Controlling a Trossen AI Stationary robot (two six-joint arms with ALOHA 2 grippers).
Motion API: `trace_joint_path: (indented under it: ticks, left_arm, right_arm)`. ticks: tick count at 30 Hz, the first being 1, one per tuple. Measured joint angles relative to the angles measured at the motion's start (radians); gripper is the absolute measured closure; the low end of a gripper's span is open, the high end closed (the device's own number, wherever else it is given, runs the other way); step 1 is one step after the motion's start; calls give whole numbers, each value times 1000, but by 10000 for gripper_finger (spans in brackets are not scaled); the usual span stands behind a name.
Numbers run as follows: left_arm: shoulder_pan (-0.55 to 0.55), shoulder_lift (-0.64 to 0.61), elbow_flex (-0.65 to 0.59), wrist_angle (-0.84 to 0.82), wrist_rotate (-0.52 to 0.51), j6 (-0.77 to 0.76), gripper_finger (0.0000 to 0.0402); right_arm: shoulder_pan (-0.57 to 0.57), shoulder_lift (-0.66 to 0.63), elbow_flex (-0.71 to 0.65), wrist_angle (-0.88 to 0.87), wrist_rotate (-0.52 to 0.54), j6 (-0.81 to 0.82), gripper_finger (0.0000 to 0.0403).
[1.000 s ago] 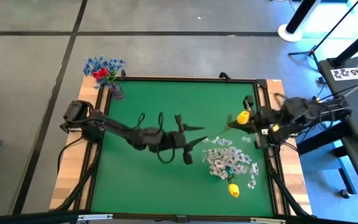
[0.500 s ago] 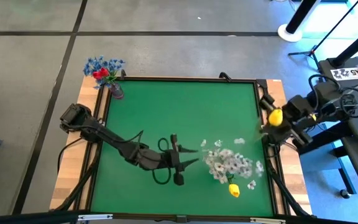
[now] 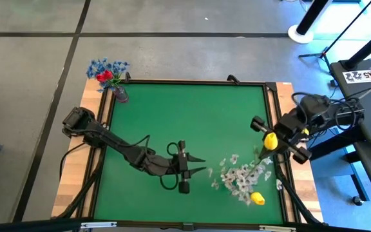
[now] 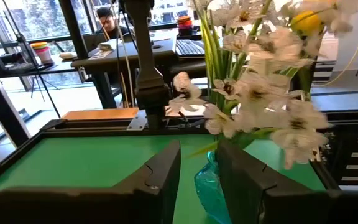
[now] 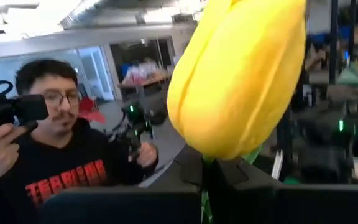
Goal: Sort flowers into vase by color
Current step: Put the yellow flower into the blue vase
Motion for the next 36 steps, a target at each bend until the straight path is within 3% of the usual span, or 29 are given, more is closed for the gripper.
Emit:
trace_joint_path:
  ticks: [5, 9, 12, 16, 21, 23, 28, 32, 36]
  left_arm:
    - [11, 0, 0, -1, 0, -1, 301]
    - [29, 0, 0, -21, -1, -12, 302]
    - [44, 0, 0, -30, -1, -31, 302]
    - [61, 0, 0, -48, -1, -32, 302]
    - [78, 0, 0, -47, 6, -33, 302]
    - [84, 0, 0, -47, 6, -34, 302]
    - [96, 0, 0, -48, 25, -43, 302]
    - [98, 0, 0, -49, 27, -58, 302]
    - [98, 0, 0, -50, 27, -80, 302]
  right_arm:
    - [-1, -15, 85, 7, -1, -34, 399]
    - [-1, -18, 251, -184, 59, -162, 399]
    - [-1, -14, 372, -366, 263, -310, 399]
    - [-2, -31, 413, -467, 583, -419, 399]
    - [-1, -50, 335, -563, 817, -352, 399]
    - [-1, -50, 274, -566, 813, -275, 398]
    - [-1, -61, 116, -515, 612, -94, 398]
    - [0, -69, -6, -422, 480, -28, 398]
    - [0, -75, -57, -385, 414, -4, 398]
